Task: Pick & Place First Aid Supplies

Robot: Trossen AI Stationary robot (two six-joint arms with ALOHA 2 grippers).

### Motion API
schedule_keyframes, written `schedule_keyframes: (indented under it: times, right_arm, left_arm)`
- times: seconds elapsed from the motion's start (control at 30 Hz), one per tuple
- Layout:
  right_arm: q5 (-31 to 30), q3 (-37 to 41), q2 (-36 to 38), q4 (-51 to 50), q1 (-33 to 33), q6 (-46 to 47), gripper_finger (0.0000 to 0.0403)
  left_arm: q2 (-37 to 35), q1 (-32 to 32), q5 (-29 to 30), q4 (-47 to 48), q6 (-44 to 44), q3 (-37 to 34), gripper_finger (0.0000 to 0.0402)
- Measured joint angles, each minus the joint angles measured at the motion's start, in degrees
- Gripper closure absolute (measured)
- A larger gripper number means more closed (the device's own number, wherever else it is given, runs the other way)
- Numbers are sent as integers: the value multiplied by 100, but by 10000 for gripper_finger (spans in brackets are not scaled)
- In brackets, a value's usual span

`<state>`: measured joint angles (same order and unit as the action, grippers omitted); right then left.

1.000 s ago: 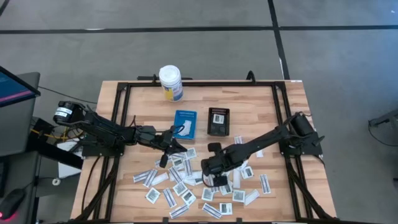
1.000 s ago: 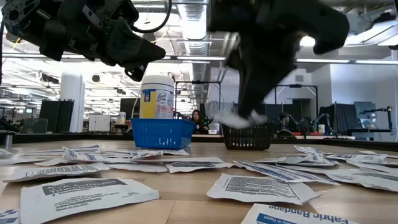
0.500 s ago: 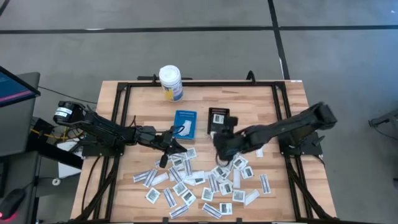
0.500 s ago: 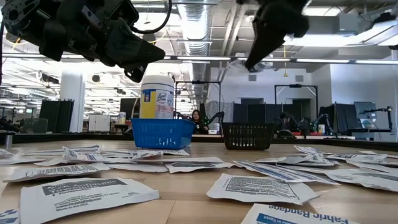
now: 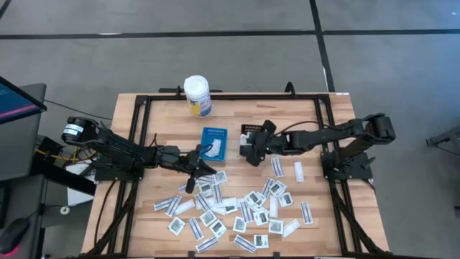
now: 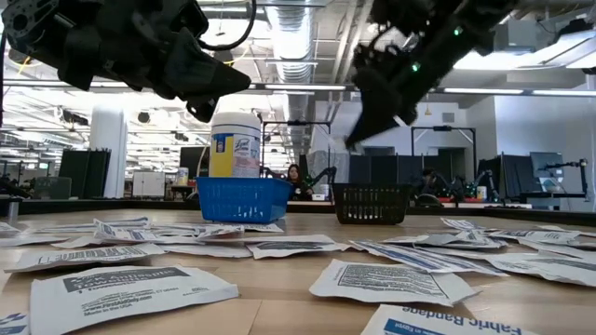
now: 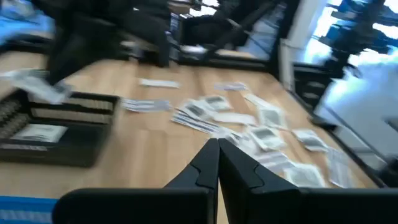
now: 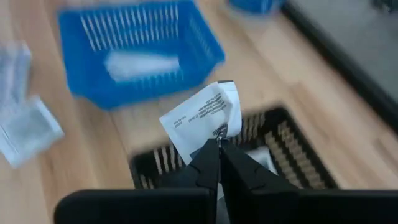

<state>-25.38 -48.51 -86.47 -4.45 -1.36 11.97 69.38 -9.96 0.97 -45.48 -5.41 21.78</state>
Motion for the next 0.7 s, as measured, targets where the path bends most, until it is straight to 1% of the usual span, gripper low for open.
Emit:
schedule_keyframes:
  times: [0.07,0.1,0.2,0.27,0.37,0.47,0.53,0.63,0.7]
  right_arm:
    - [3,0,1,354,-115,-384,400]
    - [11,0,-1,537,-175,-591,400]
    - [15,0,-1,963,-327,-1130,400]
    - [12,0,-1,1250,-385,-1429,400]
    - [15,0,-1,1902,-392,-1770,400]
    - [161,-2,-31,2380,-363,-2020,400]
    - [178,-7,-118,2521,-340,-2135,401]
    - [176,-31,-265,2740,-338,-2378,401]
    - [89,-16,-306,2657,-340,-2643,401]
  left_arm:
    - [0,46,308,-52,-13,0,395]
    - [0,82,367,-134,-83,0,395]
    - [0,208,269,-510,-211,0,393]
    - [0,284,174,-697,-219,6,385]
    - [64,380,163,-710,-259,119,358]
    - [309,429,349,-701,-262,289,322]
    - [527,431,614,-711,-284,389,298]
    - [829,431,1212,-737,-299,551,269]
    - [961,436,1394,-802,-268,670,256]
